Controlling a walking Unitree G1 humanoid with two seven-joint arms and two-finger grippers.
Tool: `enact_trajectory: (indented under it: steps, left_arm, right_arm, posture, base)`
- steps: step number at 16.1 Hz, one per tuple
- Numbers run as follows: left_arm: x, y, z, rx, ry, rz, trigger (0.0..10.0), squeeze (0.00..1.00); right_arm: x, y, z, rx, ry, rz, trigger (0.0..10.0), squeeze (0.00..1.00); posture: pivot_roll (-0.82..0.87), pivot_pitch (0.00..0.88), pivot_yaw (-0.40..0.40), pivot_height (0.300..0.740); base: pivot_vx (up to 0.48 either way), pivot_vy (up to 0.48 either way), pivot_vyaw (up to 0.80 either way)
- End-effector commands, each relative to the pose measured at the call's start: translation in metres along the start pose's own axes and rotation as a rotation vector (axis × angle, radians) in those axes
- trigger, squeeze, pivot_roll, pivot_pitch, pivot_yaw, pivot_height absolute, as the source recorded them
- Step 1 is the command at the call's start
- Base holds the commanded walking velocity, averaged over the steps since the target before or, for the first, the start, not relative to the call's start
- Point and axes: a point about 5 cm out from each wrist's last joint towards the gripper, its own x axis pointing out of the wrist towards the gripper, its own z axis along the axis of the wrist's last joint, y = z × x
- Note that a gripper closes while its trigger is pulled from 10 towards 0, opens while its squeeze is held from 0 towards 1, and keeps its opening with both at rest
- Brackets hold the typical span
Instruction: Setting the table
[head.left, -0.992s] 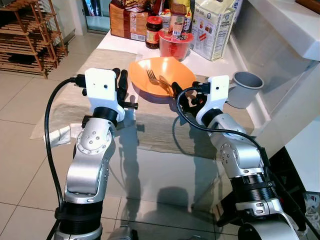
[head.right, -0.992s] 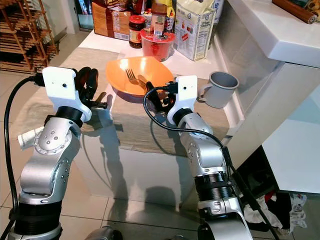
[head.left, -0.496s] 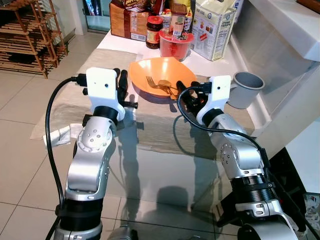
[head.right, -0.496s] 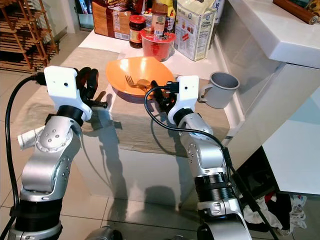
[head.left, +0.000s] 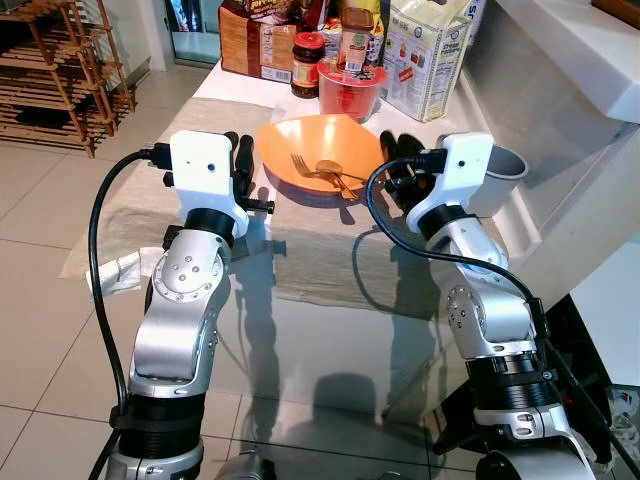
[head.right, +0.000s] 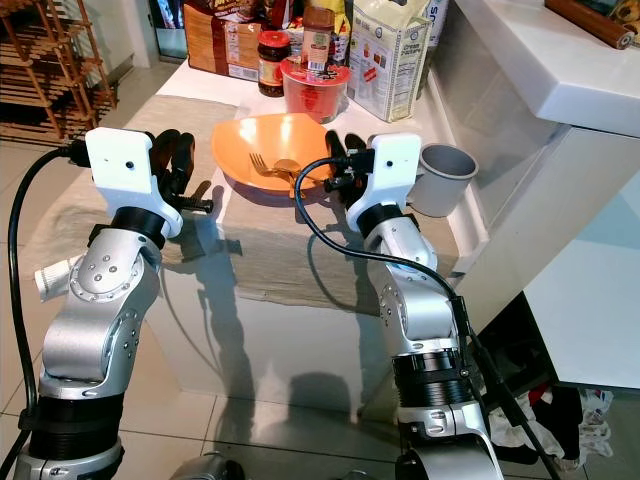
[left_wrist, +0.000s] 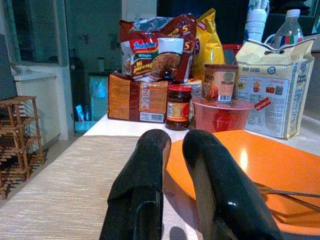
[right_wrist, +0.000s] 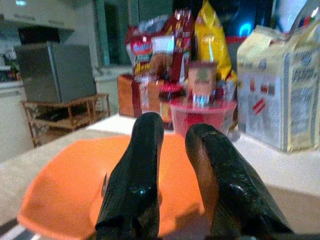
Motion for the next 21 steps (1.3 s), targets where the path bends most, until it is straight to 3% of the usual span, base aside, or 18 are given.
enact_trajectory:
  steps: [1,3,5,6,7,15,21]
  left_arm:
    - [0.003,-0.002,0.001,0.01,-0.004,0.0,10.0,0.0]
    - [0.003,-0.001,0.001,0.012,-0.005,0.0,10.0,0.0]
    - [0.004,-0.002,0.001,0.01,-0.007,-0.002,10.0,0.0]
    - [0.004,-0.003,0.001,0.01,-0.007,-0.004,10.0,0.0]
    - [0.004,-0.003,0.001,0.009,-0.008,-0.005,10.0,0.0]
    - [0.013,-0.008,-0.006,-0.009,0.027,-0.045,10.0,0.0]
    - [0.015,-0.012,-0.006,-0.016,0.022,-0.061,10.0,0.0]
  right_arm:
    - [-0.003,-0.005,0.006,-0.024,-0.035,-0.026,0.0,0.0]
    - [-0.002,-0.005,0.022,-0.062,-0.12,-0.029,0.0,0.0]
    - [-0.002,-0.006,0.016,-0.049,-0.08,-0.032,0.0,0.0]
    - [-0.003,-0.005,0.01,-0.02,-0.042,-0.029,10.0,0.22]
    - [-0.003,-0.003,0.007,0.002,-0.032,-0.016,10.0,1.0]
    - [-0.022,0.004,0.003,0.018,-0.039,0.028,10.0,1.0]
    - [-0.023,0.01,-0.002,0.03,-0.018,0.061,10.0,1.0]
  posture:
    - [0.07,0.0,-0.082,0.718]
    - [0.06,0.0,-0.081,0.718]
    - [0.06,0.0,-0.081,0.718]
    - [0.06,0.0,-0.082,0.718]
    - [0.06,0.0,-0.082,0.718]
    - [0.04,0.0,-0.017,0.718]
    - [0.04,0.0,-0.023,0.718]
  base:
    - [0.0,0.0,0.0]
    - [0.0,0.0,0.0]
    - [0.0,0.0,0.0]
    - [0.0,0.0,0.0]
    - [0.0,0.0,0.0]
    - [0.0,0.0,0.0]
    - [0.0,0.0,0.0]
